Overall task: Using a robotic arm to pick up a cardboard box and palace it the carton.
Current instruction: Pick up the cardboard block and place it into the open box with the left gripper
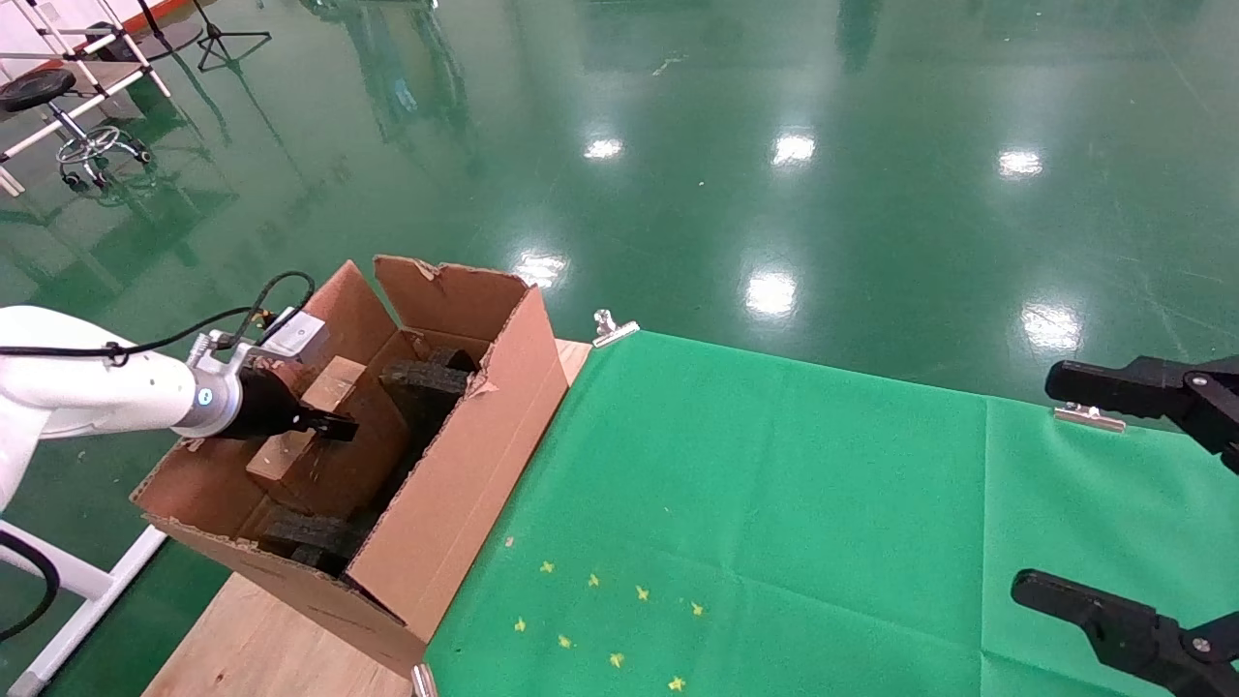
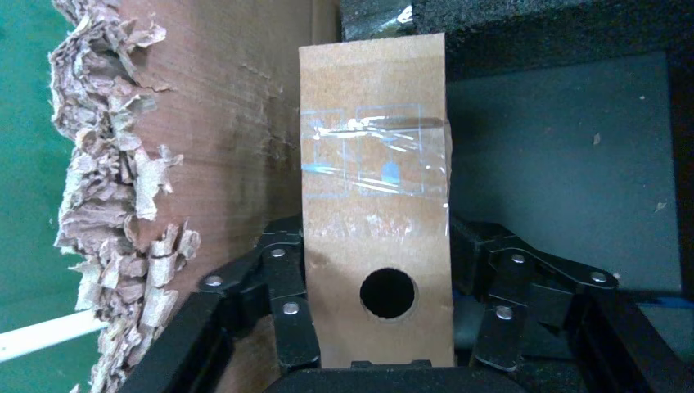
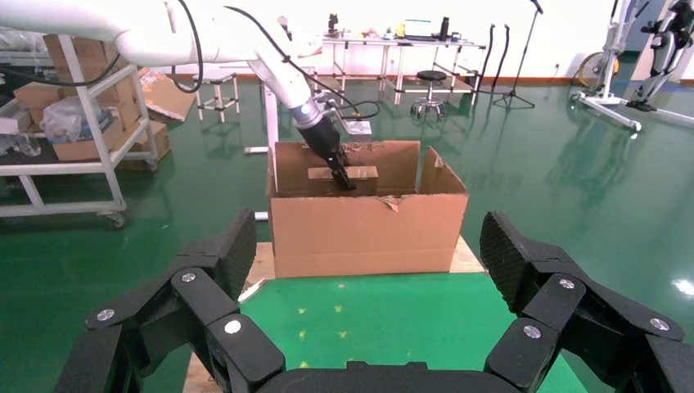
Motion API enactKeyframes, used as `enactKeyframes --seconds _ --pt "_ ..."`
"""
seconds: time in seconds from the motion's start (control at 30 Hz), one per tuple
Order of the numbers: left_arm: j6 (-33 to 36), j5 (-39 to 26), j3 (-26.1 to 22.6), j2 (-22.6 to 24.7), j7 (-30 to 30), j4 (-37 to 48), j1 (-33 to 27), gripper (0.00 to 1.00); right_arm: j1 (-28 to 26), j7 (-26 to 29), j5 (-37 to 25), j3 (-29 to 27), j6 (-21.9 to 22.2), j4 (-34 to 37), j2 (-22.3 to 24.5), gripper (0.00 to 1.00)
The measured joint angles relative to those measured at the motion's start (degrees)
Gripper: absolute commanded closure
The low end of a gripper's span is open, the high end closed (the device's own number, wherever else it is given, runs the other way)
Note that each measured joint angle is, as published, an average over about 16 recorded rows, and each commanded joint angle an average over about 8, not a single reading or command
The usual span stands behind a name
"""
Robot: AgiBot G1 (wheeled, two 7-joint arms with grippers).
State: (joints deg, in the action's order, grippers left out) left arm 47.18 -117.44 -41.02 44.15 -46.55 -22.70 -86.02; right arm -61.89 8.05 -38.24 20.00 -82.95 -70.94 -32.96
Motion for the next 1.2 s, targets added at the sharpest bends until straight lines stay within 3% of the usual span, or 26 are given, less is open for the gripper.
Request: enactKeyframes --seconds 0.33,0.83,1.2 --pt "0.7 1.2 1.0 -1.8 -0.3 -3.6 -2.0 0.0 0.0 0.0 0.0 0.0 0.0 0.0 0.0 0.0" --pt "9.4 10.2 4.8 -8.3 3.6 -18.1 -3.6 0.0 0.0 0.0 0.0 0.0 0.0 0.0 0.0 0.0" --pt "12.5 16.3 6.7 -8.9 6.6 -22.0 -1.0 0.0 0.0 0.0 0.0 0.0 0.0 0.0 0.0 0.0"
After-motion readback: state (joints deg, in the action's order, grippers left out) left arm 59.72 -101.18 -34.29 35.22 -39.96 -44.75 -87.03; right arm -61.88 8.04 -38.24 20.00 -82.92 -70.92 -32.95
